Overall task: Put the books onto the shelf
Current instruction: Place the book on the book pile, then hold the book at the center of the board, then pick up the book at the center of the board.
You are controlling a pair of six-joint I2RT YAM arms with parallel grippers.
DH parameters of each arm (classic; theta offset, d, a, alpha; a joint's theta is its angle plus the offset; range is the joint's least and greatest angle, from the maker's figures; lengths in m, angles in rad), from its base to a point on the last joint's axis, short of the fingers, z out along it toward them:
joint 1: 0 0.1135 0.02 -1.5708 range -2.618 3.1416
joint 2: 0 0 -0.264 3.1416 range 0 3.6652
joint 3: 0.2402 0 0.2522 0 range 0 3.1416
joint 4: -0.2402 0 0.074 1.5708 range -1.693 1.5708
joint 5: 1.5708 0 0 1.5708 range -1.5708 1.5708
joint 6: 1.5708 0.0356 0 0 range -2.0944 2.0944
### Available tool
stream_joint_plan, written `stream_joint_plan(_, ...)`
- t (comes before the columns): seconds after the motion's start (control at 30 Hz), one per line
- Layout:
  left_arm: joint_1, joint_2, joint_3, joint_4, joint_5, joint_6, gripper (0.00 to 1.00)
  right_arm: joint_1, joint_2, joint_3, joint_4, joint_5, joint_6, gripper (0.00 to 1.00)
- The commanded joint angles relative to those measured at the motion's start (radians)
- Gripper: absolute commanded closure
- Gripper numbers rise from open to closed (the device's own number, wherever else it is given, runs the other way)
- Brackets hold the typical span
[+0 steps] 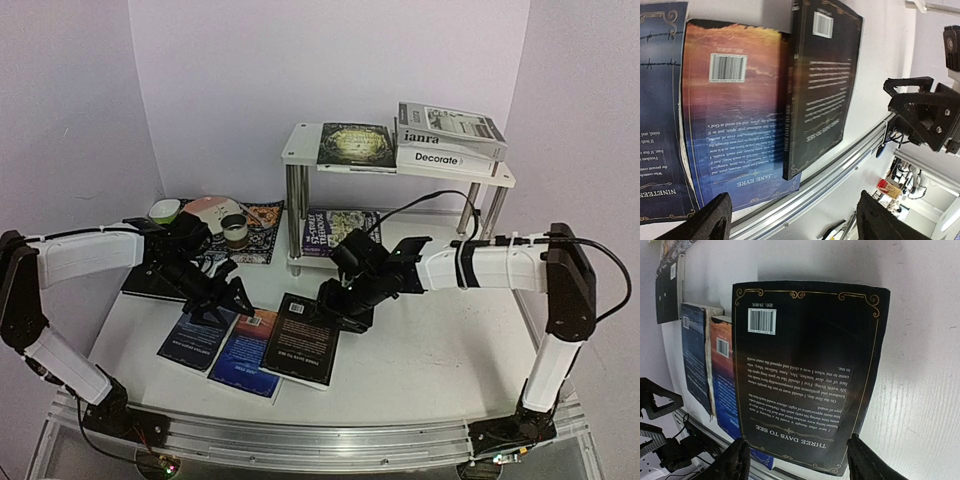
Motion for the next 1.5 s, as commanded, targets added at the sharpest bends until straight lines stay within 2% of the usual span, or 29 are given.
stream_joint_plan(0.0,-0.011,0.056,0.039,-0.005,-0.006,0.016,0.17,0.000,0.066,0.033,-0.133,-0.025,-0.063,0.45)
stream_joint_plan(0.07,-0.014,0.095,0.052,0.003,0.011,0.014,0.20,0.000,0.098,0.039,-0.133,-0.046,-0.068,0.58)
stream_joint_plan(0.17,-0.021,0.137,0.067,0.019,0.032,0.008,0.23,0.000,0.131,0.046,-0.134,-0.064,-0.068,0.70)
stream_joint_plan(0.5,-0.068,0.233,0.113,0.082,0.071,-0.017,0.20,-0.007,0.192,0.050,-0.139,-0.117,-0.069,0.75)
stream_joint_plan(0.7,-0.077,0.293,0.131,0.116,0.086,-0.023,0.20,-0.008,0.223,0.055,-0.128,-0.153,-0.075,1.00)
stream_joint_plan(1.03,-0.116,0.375,0.163,0.163,0.101,-0.047,0.25,-0.008,0.242,0.060,-0.108,-0.180,-0.082,1.00)
stream_joint_plan(1.27,-0.125,0.392,0.163,0.223,0.124,-0.067,0.46,-0.008,0.261,0.082,-0.108,-0.203,-0.093,1.00)
stream_joint_plan(1.33,-0.127,0.397,0.166,0.240,0.129,-0.079,0.59,-0.006,0.269,0.091,-0.107,-0.212,-0.095,1.00)
stream_joint_plan(1.47,-0.127,0.369,0.175,0.246,0.101,-0.084,0.89,-0.007,0.280,0.106,-0.105,-0.224,-0.094,1.00)
